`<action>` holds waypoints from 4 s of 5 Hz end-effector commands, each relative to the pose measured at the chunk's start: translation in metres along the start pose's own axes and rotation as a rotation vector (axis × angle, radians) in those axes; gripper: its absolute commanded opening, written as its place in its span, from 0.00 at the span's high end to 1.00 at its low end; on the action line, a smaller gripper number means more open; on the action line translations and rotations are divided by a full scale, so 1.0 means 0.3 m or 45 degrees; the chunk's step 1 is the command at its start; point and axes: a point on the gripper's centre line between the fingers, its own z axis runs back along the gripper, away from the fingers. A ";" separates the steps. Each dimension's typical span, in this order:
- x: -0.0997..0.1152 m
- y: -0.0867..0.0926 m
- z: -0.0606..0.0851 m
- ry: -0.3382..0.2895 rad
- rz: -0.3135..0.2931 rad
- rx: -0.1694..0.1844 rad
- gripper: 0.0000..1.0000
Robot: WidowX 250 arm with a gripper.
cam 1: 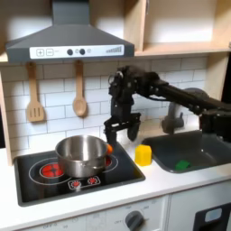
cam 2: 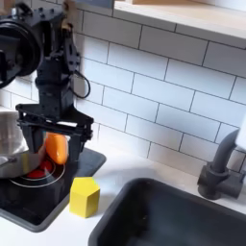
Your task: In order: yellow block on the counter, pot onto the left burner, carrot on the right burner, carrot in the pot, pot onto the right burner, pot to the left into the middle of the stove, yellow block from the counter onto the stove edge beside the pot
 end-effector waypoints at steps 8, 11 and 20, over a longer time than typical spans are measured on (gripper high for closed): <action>0.067 0.245 0.004 -0.011 0.147 0.031 0.00; 0.032 0.255 -0.103 0.048 0.102 0.050 0.00; 0.122 0.496 -0.089 0.043 0.414 0.092 0.00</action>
